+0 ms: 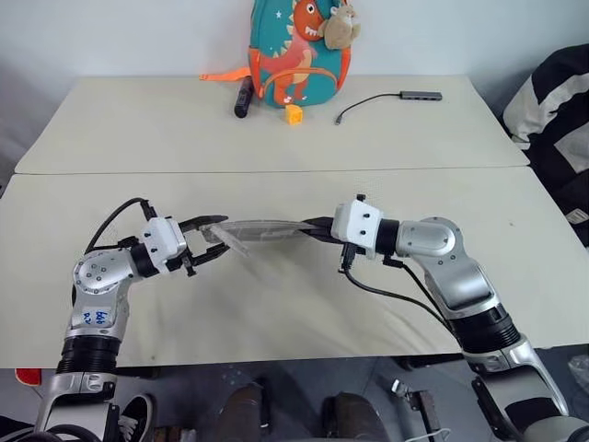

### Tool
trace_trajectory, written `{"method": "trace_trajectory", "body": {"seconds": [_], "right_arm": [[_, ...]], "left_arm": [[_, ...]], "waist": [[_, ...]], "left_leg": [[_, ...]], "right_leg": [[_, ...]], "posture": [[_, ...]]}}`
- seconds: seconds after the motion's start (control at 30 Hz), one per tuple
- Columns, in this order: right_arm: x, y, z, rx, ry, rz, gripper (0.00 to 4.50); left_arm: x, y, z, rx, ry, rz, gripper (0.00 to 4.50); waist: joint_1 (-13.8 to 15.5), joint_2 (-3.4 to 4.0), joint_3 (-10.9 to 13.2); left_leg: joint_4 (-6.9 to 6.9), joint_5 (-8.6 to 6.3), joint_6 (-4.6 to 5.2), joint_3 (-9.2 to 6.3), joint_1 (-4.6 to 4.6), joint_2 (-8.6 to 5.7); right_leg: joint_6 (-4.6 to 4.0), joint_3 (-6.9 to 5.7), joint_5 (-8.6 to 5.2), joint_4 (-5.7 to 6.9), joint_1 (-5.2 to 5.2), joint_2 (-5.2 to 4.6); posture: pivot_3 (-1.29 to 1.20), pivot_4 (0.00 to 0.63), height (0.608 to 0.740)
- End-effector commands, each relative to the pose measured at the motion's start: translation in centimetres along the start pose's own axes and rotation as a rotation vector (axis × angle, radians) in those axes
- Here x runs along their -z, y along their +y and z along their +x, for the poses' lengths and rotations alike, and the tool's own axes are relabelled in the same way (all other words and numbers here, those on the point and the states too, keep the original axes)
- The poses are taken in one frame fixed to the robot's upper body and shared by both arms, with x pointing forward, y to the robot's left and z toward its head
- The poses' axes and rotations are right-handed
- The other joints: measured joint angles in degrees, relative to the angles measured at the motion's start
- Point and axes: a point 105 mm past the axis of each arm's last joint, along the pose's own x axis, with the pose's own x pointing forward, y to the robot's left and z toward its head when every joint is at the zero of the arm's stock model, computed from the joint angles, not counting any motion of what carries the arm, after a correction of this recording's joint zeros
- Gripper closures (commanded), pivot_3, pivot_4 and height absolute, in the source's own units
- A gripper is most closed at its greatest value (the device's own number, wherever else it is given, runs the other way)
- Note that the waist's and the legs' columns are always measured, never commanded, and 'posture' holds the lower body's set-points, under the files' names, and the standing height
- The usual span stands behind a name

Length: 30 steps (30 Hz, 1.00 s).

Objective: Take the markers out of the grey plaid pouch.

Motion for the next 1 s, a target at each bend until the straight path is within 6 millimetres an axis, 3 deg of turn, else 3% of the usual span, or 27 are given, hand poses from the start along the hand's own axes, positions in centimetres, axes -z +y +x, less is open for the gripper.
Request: {"method": "trace_trajectory", "body": {"seconds": [0.03, 0.17, 0.4, 0.8, 0.93, 1.0], "right_arm": [[-1.8, -0.8, -0.5, 0.019, -0.054, -0.044, 4.50], [-2.0, -0.8, -0.6, 0.020, -0.063, -0.039, 4.50], [-1.6, -1.0, -0.6, 0.042, -0.061, -0.018, 4.50], [-3.0, -2.5, -2.3, 0.111, -0.121, 0.098, 0.54], [-5.2, -1.8, -2.9, 0.081, -0.234, 0.282, 0.54], [-5.8, -0.3, -2.6, 0.011, -0.247, 0.375, 0.54]], "left_arm": [[-0.4, -0.1, 0.1, 0.004, -0.028, -0.001, 3.10], [0.0, -0.2, -0.2, 0.006, -0.013, -0.003, 4.35], [-0.4, -0.2, 0.2, 0.004, -0.021, 0.055, 4.45], [0.5, 1.7, 0.4, -0.203, 0.067, 0.228, 4.50], [0.4, 1.5, 1.2, -0.256, 0.059, 0.235, 4.50], [0.6, 0.3, 2.1, -0.221, 0.065, 0.264, 4.50]], "waist": [[0.0, 0.00, 0.0], [0.0, 0.00, 0.0], [0.0, 0.00, 0.0], [0.1, 0.00, 0.0], [0.1, 0.00, 0.0], [0.1, 0.00, 0.0]], "left_leg": [[0.01, 0.00, 0.00, -0.01, 0.00, 0.00], [0.01, 0.00, 0.00, 0.00, 0.00, 0.00], [0.02, 0.00, 0.00, -0.01, 0.00, 0.00], [0.03, -0.02, 0.03, -0.03, 0.00, 0.00], [0.03, -0.03, 0.05, -0.06, -0.01, 0.00], [0.03, -0.04, 0.06, -0.08, -0.01, 0.00]], "right_leg": [[0.00, 0.00, 0.00, 0.00, 0.00, 0.00], [0.00, -0.01, 0.00, 0.00, 0.00, 0.00], [0.00, -0.01, 0.00, -0.01, 0.00, -0.01], [0.00, -0.05, 0.00, -0.01, 0.03, -0.06], [0.00, -0.05, 0.00, -0.01, 0.04, -0.11], [0.00, -0.06, 0.00, -0.01, 0.06, -0.13]], "posture": [[0.00, 0.150, 0.740], [0.00, 0.150, 0.740], [0.00, 0.150, 0.740], [0.00, 0.150, 0.740], [0.00, 0.150, 0.740], [0.00, 0.150, 0.740]]}}
